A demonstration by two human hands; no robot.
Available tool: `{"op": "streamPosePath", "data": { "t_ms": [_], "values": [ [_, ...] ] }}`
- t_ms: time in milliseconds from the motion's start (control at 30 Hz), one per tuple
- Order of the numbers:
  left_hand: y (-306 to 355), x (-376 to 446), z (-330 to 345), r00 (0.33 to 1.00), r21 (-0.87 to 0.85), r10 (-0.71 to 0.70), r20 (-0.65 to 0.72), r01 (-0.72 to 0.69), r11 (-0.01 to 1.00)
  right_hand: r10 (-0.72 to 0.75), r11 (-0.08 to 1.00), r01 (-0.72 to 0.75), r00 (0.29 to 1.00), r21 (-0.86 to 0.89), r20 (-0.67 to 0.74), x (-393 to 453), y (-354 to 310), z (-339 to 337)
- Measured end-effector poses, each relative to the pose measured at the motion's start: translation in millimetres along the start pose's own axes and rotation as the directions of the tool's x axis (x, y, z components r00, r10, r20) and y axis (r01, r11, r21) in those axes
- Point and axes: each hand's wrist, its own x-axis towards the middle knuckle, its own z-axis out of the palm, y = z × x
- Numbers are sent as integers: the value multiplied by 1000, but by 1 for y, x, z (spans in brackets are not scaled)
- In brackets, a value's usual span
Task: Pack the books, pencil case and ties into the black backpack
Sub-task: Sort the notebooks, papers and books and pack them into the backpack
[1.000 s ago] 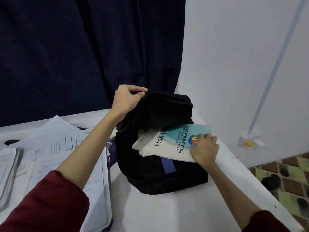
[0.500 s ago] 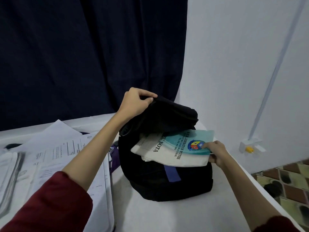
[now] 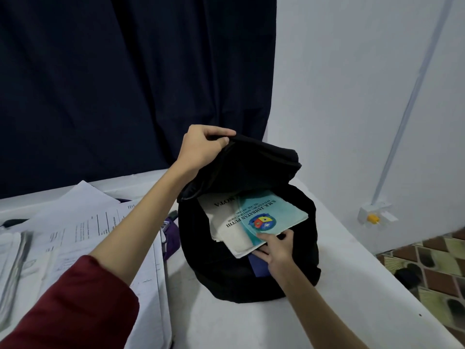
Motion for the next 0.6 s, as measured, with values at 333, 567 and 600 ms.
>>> {"op": "streamPosePath", "data": {
  "t_ms": [333, 567, 600],
  "values": [
    [-4, 1, -5, 1000, -30, 15, 2, -15, 999, -19, 977, 58, 982, 207, -186, -1, 18, 38],
    [-6, 4, -8, 1000, -27, 5, 22, -5, 1000, 71, 995, -71, 997, 67, -6, 18, 13, 40],
    [-7, 4, -8, 1000, -29, 2, 25, -2, 1000, 80, 996, -80, 997, 48, -2, 20, 11, 36]
  ]
}}
